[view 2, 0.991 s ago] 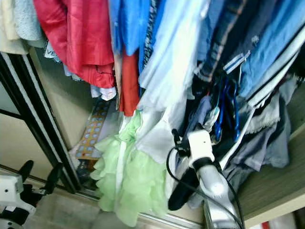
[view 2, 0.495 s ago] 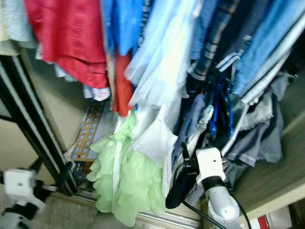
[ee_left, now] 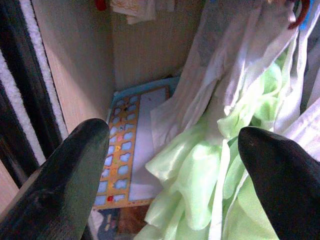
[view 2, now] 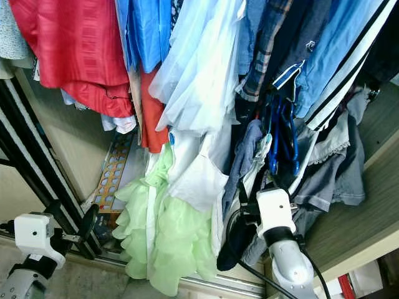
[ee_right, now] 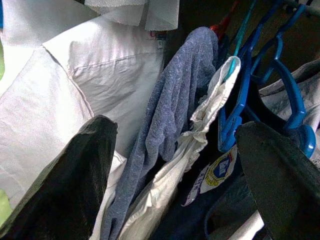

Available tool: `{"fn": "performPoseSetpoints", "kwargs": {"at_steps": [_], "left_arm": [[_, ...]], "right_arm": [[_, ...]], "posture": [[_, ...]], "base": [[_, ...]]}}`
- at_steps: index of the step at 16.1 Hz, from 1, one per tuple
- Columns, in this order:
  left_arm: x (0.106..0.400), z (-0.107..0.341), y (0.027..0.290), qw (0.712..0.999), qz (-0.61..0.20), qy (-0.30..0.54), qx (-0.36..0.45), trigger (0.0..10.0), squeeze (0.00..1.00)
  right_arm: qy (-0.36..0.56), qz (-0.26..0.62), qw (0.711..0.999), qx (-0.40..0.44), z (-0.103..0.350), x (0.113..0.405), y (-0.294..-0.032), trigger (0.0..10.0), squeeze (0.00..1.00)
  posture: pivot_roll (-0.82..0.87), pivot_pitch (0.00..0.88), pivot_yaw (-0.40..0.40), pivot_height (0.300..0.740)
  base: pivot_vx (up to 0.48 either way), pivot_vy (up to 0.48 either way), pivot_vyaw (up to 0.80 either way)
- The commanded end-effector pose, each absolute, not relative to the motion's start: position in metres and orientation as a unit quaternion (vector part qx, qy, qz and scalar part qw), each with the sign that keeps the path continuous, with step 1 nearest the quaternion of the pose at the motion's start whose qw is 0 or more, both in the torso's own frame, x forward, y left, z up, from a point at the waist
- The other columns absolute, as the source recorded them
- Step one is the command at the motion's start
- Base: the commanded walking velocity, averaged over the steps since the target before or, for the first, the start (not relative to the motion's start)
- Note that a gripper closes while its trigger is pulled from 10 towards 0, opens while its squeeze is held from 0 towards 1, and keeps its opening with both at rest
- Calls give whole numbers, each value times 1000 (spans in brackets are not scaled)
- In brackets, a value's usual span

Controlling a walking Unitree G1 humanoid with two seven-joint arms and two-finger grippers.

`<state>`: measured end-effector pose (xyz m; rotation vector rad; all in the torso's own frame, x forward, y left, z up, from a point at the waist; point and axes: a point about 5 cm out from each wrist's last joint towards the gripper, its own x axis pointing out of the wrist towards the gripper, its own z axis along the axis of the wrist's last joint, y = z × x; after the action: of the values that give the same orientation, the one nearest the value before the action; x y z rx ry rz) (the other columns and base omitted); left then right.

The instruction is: Clean up the room

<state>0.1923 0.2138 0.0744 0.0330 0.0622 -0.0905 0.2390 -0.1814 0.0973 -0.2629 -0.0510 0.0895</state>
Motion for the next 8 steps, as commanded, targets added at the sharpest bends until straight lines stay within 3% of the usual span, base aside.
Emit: {"fn": "performPoseSetpoints", "kwargs": {"at_steps": [1, 5, 8], "left_arm": [[194, 75, 209, 997, -63, 35, 36, 10000, 0], [197, 79, 209, 997, -69, 22, 39, 10000, 0], [192, 83, 204, 997, -78, 16, -6, 10000, 0]], "right_arm": [[-24, 39, 990, -131, 100, 242, -180, 10000, 0], [-22, 45, 990, -131, 100, 245, -173, 10000, 0], [-14, 56, 990, -130, 100, 244, -173, 10000, 0]], "posture": [[10, 4, -67, 740], [15, 12, -68, 740], [18, 26, -81, 740]], "base": [[0, 0, 800], [0, 0, 800], [0, 0, 800]]}}
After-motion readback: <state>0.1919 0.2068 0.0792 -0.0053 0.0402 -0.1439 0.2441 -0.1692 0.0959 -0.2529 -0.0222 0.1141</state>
